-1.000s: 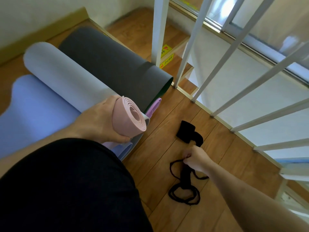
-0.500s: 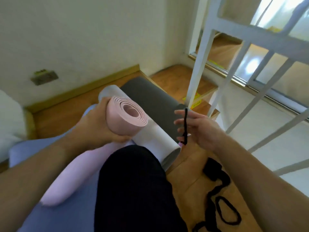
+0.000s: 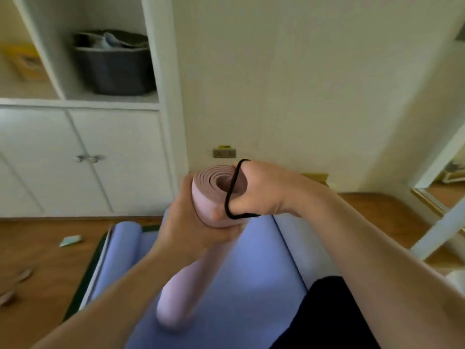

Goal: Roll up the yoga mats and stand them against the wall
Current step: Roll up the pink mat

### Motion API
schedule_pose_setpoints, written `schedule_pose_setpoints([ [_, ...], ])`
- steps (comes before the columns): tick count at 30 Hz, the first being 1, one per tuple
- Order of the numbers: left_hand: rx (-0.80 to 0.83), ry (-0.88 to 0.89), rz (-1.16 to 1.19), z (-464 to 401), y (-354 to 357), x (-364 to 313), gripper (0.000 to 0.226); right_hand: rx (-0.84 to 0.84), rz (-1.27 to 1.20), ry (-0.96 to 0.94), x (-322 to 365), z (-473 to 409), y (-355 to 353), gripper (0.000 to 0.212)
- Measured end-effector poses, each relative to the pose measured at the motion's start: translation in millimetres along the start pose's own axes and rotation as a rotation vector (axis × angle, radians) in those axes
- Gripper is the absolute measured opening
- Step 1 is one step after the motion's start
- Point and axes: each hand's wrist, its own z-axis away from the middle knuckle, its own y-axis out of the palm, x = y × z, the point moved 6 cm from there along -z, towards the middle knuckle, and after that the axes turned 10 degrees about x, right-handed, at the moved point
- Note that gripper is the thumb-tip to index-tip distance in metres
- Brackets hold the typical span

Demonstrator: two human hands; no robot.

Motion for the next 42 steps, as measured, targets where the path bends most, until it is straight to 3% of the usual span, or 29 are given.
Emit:
schedule_pose_setpoints([
  [3,-0.099,-0.001,0.052,13.9,-17.2,-1.4,0.104,0.024,0.124,0.000,42.8,-12.6,9.3,0.075],
  [6,-0.104,0.047,0.134,26.2,-22.8,-9.0,0.098,0.030,0.205,-0.029,63.8,-16.8,13.0,0.061],
  [9,-0.042,0.043,0.194,32.9,-20.0,-3.0,0.094,0.018,0.228,0.009,68.4,-12.9,15.1,0.069],
  [11,0.028,-0.029,0.113,35.4,-17.7,13.8,0.100,0.014,0.239,0.060,61.5,-14.9,26.1,0.079],
  [13,0.108,-0.149,-0.135,38.1,-19.3,29.3,0.100,-0.007,0.230,0.123,45.0,-20.3,40.6,0.069],
  [16,0.228,-0.226,-0.235,38.5,-26.8,29.6,0.079,-0.068,0.226,0.163,26.5,-30.0,49.6,0.049],
  [19,0.437,-0.289,-0.029,31.4,-35.3,19.0,0.042,-0.064,0.211,0.149,26.0,-30.7,50.0,0.048],
  [21,0.497,-0.332,0.089,26.6,-42.2,17.5,0.037,-0.058,0.215,0.128,28.3,-29.3,49.3,0.050],
  [23,0.424,-0.338,0.135,26.2,-44.7,10.1,0.026,-0.061,0.233,0.114,30.1,-29.4,50.3,0.048],
  [24,0.342,-0.326,0.090,27.0,-44.9,7.0,0.034,-0.063,0.244,0.112,32.0,-30.4,52.3,0.044],
  [25,0.235,-0.320,-0.025,28.3,-46.2,3.8,0.046,-0.063,0.258,0.112,34.8,-30.9,55.4,0.039],
  [27,0.073,-0.339,-0.355,33.5,-47.9,-5.9,0.046,-0.072,0.290,0.114,39.4,-31.5,61.8,0.034],
  [29,-0.022,-0.369,-0.426,33.7,-47.6,-2.3,0.044,-0.095,0.329,0.123,38.9,-32.2,65.1,0.041],
  [33,-0.158,-0.325,-0.354,32.4,-56.3,11.9,0.036,-0.099,0.287,0.138,32.0,-30.5,66.6,0.059],
  [37,-0.215,-0.474,0.021,34.5,-63.2,32.5,0.038,-0.063,0.146,0.137,26.0,-11.3,60.4,0.084],
  [40,-0.209,-0.525,0.102,32.7,-62.8,46.3,0.042,0.038,-0.261,0.069,15.0,-1.8,55.0,0.040],
  [42,-0.159,-0.549,0.205,29.2,-57.8,52.3,0.040,-0.025,-0.453,0.140,-4.4,-1.8,47.9,0.041],
])
